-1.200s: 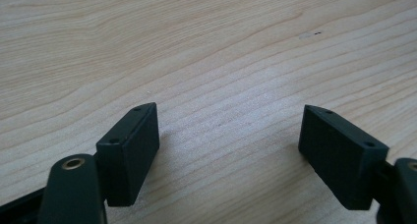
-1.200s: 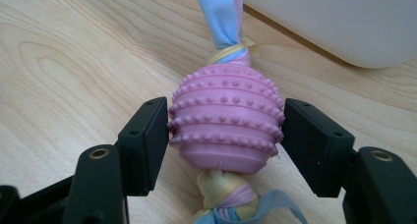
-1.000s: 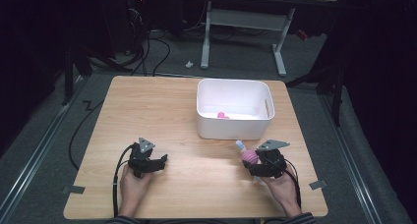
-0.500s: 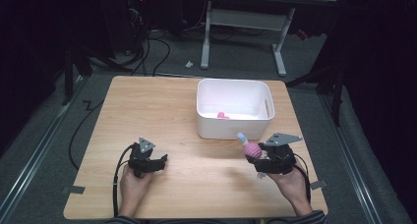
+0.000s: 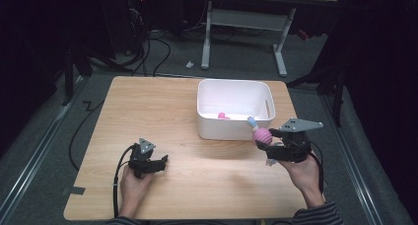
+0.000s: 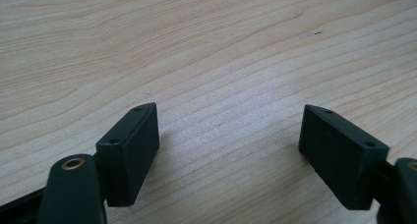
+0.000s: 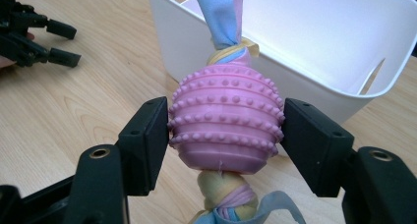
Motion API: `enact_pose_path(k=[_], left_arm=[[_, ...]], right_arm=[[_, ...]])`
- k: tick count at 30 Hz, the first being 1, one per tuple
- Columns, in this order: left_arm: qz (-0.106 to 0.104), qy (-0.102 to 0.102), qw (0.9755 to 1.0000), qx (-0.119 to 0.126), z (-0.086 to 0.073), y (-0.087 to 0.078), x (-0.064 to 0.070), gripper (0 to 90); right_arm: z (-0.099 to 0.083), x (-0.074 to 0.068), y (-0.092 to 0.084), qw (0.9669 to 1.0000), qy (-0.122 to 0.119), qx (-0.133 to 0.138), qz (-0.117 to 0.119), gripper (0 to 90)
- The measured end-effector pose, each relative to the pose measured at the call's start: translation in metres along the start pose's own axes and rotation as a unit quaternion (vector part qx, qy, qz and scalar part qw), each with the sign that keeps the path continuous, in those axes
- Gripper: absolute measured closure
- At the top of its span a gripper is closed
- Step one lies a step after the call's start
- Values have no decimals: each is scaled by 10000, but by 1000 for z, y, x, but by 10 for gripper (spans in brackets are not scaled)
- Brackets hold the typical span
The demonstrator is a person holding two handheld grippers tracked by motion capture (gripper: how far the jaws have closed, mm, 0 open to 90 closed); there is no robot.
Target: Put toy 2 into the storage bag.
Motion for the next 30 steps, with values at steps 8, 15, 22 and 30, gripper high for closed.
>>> enact_pose_path(k=[8,15,22,30], left_arm=[[-11,-11,10000,10,0,0,0,238],[-6,-5,10000,1,0,0,0,237],[-11,-17,10000,10,0,0,0,238],[-15,-17,10000,9,0,0,0,241]], right_arm=[[18,18,-5,10000,35,-1,-80,364],[33,31,-5,9998,96,14,-195,364],[43,38,3,9998,142,-23,-158,364],[60,47,7,9997,100,-31,-222,364]])
Point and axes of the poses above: each handheld gripper's, and its own axes: y roughly forward along the jaws, z roughly out of its top, x roughly to its right, the point moved 7 cm from there along y, roughly forward along the jaws, and after that the axes turned 14 degrees about -x, right-handed, at the moved point
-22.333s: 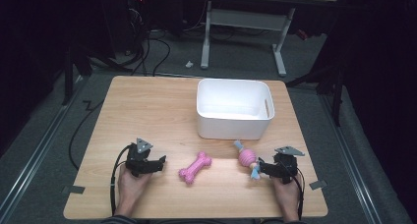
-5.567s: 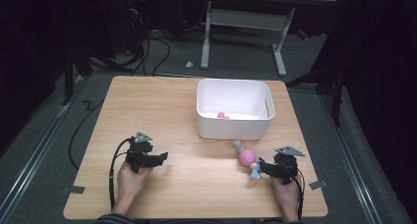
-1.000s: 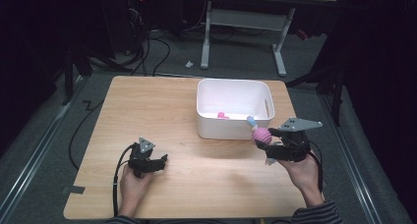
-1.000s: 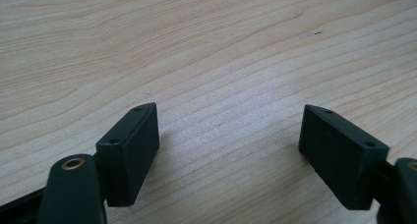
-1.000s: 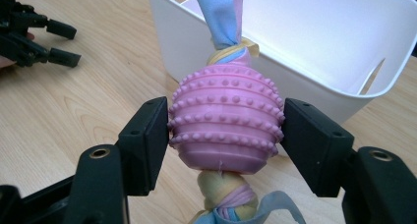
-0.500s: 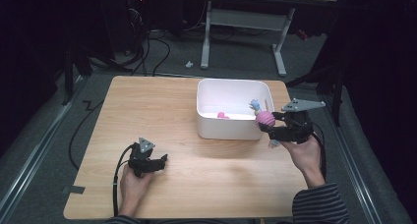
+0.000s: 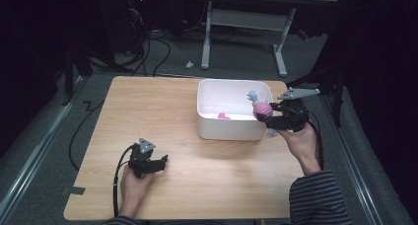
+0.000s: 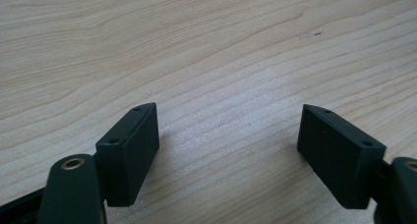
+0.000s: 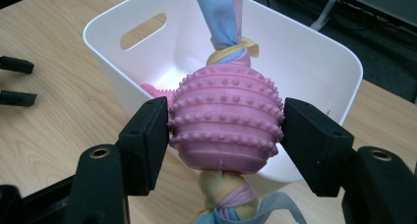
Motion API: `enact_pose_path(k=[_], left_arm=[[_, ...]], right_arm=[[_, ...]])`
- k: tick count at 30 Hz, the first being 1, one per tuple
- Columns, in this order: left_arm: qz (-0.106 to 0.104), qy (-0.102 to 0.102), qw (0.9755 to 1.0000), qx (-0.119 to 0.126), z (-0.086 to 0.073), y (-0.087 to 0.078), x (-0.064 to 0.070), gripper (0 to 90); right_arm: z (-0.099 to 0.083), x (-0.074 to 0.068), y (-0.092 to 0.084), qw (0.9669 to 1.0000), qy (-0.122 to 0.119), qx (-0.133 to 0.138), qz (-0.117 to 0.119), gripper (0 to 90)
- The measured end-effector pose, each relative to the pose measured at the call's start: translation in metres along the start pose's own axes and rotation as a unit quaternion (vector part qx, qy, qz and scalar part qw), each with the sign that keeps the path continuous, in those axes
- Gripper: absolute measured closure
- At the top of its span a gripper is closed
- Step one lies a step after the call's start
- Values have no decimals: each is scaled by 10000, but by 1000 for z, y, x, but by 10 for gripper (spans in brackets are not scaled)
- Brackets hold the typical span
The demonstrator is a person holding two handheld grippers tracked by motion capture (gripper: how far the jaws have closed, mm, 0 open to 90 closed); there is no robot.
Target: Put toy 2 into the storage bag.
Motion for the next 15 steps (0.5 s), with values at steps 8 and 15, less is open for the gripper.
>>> enact_pose_path(k=[8,15], left_arm=[[1,-1,10000,1,0,0,0,239],[2,9,10000,-7,0,0,0,239]], right_arm=[[15,5,12,10000,-28,-67,-10,364],[29,8,22,9999,-67,-97,-87,364]])
Point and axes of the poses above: each handheld gripper's, and its own axes: y roughly forward along the jaws, z roughly out of its top, x roughly to its right, the point moved 7 cm from there along y, roughly forward along the jaws, and after that the axes turned 14 degrees about -x, right-handed, at the moved point
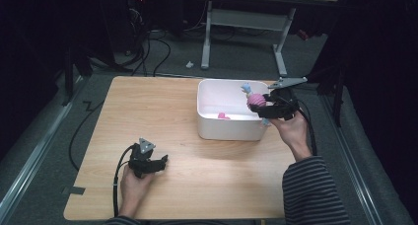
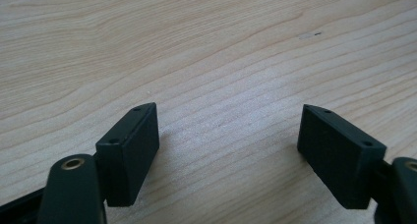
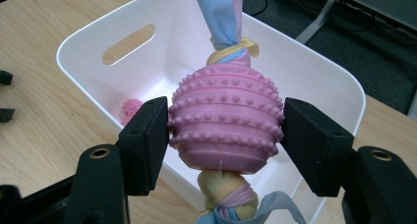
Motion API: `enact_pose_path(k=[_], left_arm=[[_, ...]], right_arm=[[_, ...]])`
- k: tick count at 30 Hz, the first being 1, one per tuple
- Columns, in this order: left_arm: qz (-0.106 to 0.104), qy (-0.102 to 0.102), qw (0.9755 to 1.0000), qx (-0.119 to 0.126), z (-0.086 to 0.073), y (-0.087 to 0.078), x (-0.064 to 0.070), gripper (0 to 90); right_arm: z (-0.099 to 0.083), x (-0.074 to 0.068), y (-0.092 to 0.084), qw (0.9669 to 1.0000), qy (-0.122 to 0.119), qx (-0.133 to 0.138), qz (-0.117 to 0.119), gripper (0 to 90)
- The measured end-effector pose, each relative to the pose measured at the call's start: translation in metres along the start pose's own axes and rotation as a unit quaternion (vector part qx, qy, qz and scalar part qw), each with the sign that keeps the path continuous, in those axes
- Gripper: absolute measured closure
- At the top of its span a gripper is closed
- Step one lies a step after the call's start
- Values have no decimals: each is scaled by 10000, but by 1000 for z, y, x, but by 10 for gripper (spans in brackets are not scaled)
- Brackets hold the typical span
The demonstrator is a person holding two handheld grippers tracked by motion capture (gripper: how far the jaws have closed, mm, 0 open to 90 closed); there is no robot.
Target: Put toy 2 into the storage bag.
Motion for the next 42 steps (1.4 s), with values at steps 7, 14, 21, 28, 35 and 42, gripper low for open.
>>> enact_pose_path(k=[7,14,21,28,35,42], left_arm=[[-5,-9,10000,0,0,0,0,243],[-4,-8,10000,0,0,0,-1,243],[-12,-19,10000,8,0,0,0,243],[-10,-20,10000,9,0,0,0,243],[-7,-14,10000,5,0,0,0,243],[-1,-12,10000,2,0,0,0,243]], right_arm=[[12,4,14,10000,35,36,-25,364],[18,3,28,10000,30,-74,19,364],[22,-5,46,9996,-111,-228,112,364],[20,-16,57,9985,-261,-409,252,362],[14,-22,60,9973,-260,-477,497,360],[10,-24,61,9965,-248,-526,609,357]])
Point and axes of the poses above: each handheld gripper's, and its own axes: y roughly forward along the jaws, z roughly out of its top, x roughly to its right, the point moved 7 cm from there along y, roughly forward along the jaws, and after that the axes turned 14 degrees about -x, right-handed, at the moved point
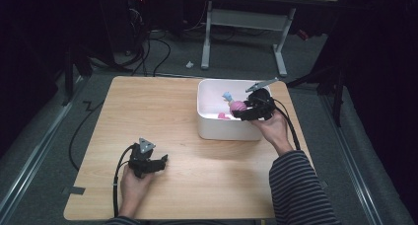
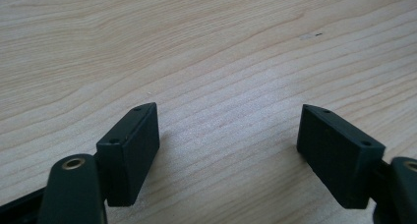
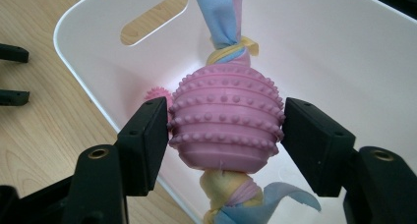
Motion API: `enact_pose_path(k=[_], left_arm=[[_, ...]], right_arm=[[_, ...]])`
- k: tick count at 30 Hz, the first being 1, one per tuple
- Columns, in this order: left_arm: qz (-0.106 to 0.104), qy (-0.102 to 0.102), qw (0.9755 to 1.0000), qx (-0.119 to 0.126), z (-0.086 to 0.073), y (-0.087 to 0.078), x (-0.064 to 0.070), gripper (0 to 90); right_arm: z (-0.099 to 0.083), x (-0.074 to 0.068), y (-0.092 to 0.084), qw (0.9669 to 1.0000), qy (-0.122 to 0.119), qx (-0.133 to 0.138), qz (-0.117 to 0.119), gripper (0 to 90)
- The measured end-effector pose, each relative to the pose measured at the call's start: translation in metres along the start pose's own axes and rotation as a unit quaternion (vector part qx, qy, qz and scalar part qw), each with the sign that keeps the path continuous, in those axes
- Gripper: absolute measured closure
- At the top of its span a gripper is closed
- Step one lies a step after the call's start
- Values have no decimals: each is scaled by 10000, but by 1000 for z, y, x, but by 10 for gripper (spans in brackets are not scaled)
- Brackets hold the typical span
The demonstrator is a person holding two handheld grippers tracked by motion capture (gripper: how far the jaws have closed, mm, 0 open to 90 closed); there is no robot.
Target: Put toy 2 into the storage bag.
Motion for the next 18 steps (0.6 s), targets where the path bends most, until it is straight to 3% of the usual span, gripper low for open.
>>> enact_pose_path(k=[7,9,13,18], left_arm=[[0,-4,10000,4,0,0,0,243],[1,1,10000,-2,0,0,0,243],[5,-4,10000,3,0,0,0,243],[7,-3,10000,2,0,0,0,243]], right_arm=[[-3,-1,5,9999,10,-95,-66,347],[-3,-2,4,10000,40,-78,16,337],[-6,0,-5,9999,72,40,-65,324],[-21,2,-24,9989,203,380,-181,334]])
Point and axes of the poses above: each handheld gripper's, and its own axes: y roughly forward along the jaws, z roughly out of its top, x roughly to its right, the point moved 7 cm from there along y, roughly forward along the jaws, and after that the axes turned 14 degrees about -x, right-handed, at the moved point
